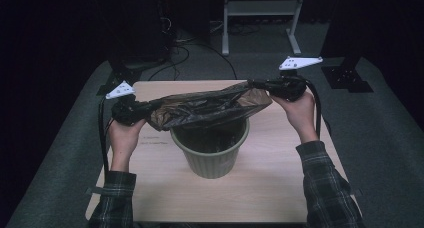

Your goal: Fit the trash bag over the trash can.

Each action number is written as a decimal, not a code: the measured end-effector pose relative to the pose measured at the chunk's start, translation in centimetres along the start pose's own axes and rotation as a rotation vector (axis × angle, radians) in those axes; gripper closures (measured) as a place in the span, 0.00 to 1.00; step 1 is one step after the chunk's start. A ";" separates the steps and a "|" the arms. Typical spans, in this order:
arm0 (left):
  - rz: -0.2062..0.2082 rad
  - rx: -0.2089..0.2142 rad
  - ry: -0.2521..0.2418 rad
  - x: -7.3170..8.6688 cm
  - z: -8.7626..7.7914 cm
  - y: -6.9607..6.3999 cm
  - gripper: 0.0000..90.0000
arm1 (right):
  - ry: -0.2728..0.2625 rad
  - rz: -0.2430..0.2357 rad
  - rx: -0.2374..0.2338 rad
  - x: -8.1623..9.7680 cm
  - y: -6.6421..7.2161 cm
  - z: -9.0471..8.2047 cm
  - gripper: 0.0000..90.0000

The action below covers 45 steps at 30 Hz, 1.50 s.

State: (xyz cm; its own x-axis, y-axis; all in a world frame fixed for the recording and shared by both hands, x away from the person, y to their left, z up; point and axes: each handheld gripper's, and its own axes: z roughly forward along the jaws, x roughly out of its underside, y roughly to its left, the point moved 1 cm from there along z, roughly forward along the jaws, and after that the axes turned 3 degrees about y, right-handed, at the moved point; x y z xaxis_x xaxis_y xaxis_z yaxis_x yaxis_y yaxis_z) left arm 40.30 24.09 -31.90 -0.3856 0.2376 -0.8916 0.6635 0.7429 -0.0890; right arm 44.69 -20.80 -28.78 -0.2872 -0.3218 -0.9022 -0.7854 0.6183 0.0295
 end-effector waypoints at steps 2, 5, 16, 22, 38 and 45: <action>-0.002 -0.005 0.007 0.1 0.4 0.2 1.00 | 0.014 0.015 0.012 0.3 -0.4 0.7 1.00; 0.000 -0.025 0.023 0.3 1.6 0.7 1.00 | 0.031 0.031 0.032 0.8 -1.0 1.6 1.00; -0.025 -0.036 0.109 1.7 3.8 1.4 1.00 | 0.095 0.069 0.062 2.6 -1.6 3.9 1.00; -0.047 -0.024 0.139 2.9 4.4 1.7 1.00 | 0.124 0.092 0.053 4.3 -1.8 4.5 1.00; -0.033 -0.017 0.127 2.2 3.8 1.3 1.00 | -0.063 0.020 -0.096 -0.4 1.2 -0.2 0.62; -0.032 -0.016 0.123 2.2 3.7 1.3 1.00 | -0.025 -0.050 -0.149 -2.0 3.1 2.3 0.60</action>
State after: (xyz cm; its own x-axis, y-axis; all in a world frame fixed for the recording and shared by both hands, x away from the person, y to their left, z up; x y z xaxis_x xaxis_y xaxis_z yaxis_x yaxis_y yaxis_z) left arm 42.69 23.31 -35.59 -0.4830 0.2879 -0.8269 0.6398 0.7608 -0.1088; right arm 44.12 -16.60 -27.88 -0.2334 -0.3299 -0.9147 -0.8715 0.4882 0.0463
